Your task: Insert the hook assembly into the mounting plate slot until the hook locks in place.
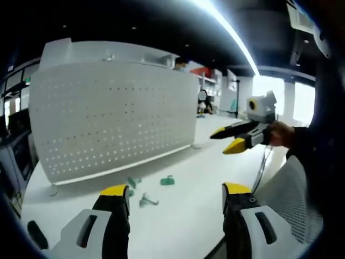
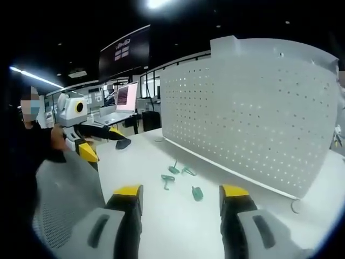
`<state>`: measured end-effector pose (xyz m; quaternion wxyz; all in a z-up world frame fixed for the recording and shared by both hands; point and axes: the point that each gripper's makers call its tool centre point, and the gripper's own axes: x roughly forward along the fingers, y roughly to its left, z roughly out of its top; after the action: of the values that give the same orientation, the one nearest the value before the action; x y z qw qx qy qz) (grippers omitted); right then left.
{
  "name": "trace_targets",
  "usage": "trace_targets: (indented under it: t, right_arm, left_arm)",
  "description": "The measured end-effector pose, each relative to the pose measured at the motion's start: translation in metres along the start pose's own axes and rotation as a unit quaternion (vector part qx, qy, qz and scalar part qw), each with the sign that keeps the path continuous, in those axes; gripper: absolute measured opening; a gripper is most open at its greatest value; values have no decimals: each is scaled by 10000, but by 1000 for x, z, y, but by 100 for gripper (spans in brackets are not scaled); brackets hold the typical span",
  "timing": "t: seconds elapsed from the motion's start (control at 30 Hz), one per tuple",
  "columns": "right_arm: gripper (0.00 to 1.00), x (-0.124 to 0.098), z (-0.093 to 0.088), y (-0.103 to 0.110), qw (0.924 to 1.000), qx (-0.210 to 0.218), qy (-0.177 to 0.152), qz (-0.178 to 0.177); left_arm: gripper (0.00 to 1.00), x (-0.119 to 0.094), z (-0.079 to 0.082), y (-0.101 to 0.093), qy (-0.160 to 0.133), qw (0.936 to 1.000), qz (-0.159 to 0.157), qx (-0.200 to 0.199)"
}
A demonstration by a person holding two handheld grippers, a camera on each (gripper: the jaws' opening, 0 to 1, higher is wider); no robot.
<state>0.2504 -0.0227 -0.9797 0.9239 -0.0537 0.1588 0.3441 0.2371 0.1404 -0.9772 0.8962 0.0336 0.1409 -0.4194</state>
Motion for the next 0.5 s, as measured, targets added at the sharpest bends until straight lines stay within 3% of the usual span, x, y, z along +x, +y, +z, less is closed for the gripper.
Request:
trace_targets:
  t: [0.5]
  right_arm:
    - [55,-2,-2,-5,9999,64,-35,-110]
  left_arm:
    - [70,25,21,-2,-9,9991,-307,307]
